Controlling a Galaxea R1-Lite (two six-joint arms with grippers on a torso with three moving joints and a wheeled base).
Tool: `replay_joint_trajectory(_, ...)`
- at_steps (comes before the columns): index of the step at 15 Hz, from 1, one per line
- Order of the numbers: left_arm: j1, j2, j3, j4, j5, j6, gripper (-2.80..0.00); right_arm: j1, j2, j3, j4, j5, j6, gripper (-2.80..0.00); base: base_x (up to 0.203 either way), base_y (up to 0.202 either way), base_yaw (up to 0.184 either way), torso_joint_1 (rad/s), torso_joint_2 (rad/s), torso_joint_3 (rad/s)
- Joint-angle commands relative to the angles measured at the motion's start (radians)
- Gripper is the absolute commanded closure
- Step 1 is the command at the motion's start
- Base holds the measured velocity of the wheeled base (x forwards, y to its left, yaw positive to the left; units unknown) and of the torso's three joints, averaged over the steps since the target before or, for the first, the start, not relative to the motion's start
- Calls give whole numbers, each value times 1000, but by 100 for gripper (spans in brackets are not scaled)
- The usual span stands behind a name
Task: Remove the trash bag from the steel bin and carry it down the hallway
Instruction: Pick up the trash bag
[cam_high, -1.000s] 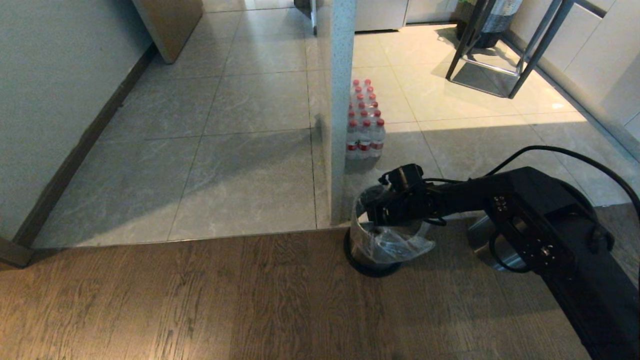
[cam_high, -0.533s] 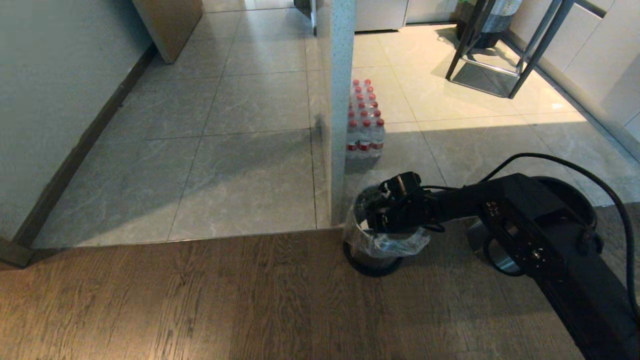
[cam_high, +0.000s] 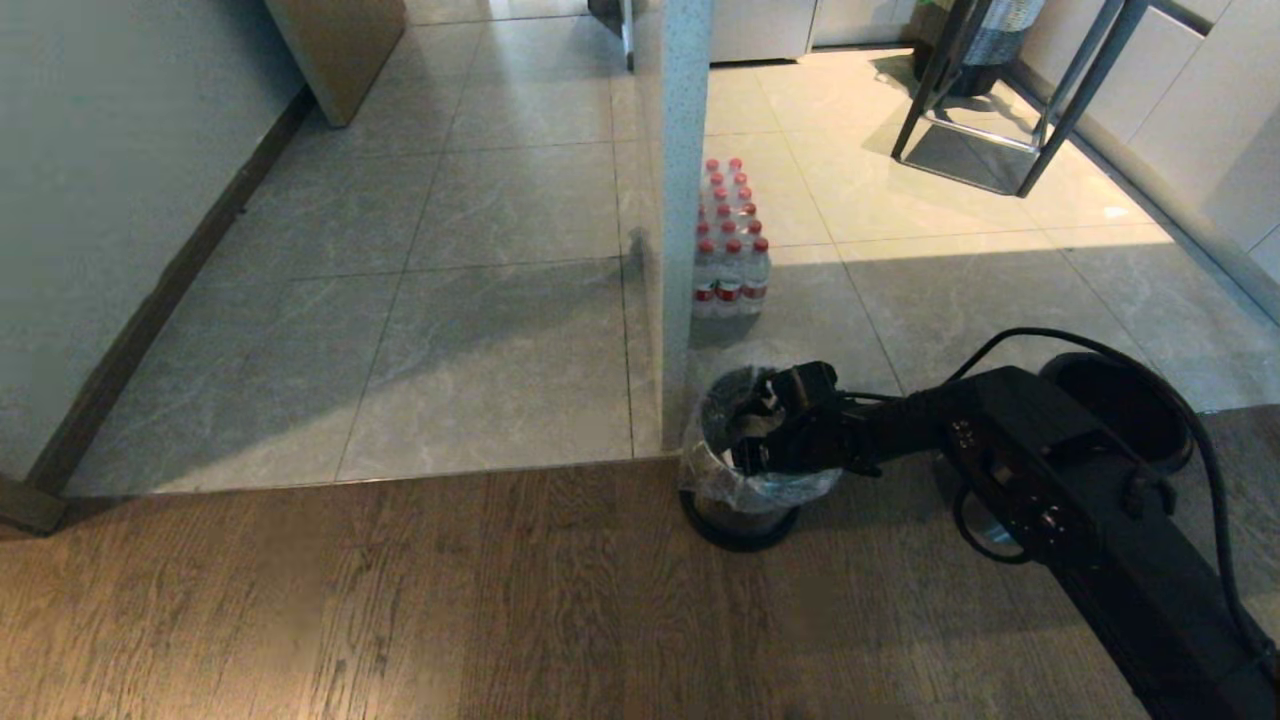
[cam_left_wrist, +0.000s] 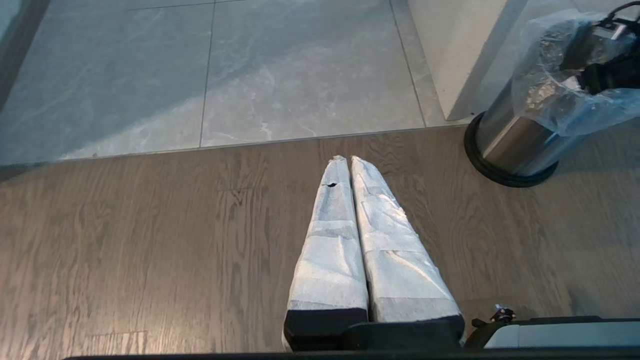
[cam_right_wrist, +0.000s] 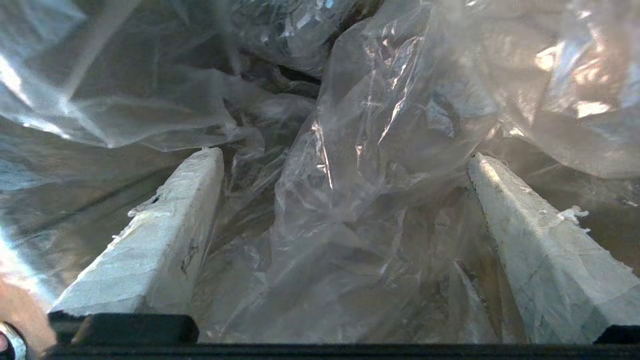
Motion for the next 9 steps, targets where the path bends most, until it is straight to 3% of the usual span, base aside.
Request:
replay_joint_trajectory(1,0,0,0,0,0,0,0,-2,15,0,-1,1,1,-280,0,0,0,0,0,0)
replay_joint_trajectory(4,0,0,0,0,0,0,0,-6,15,0,-2,4,-3,-280,0,0,0,0,0,0)
replay_joint_trajectory(5,0,0,0,0,0,0,0,-6,14,0,-2,4,-6,0,0,0,0,0,0,0)
replay_joint_trajectory(9,0,0,0,0,0,0,0,-6,-7,0,-1,2,-15,0,0,0,0,0,0,0)
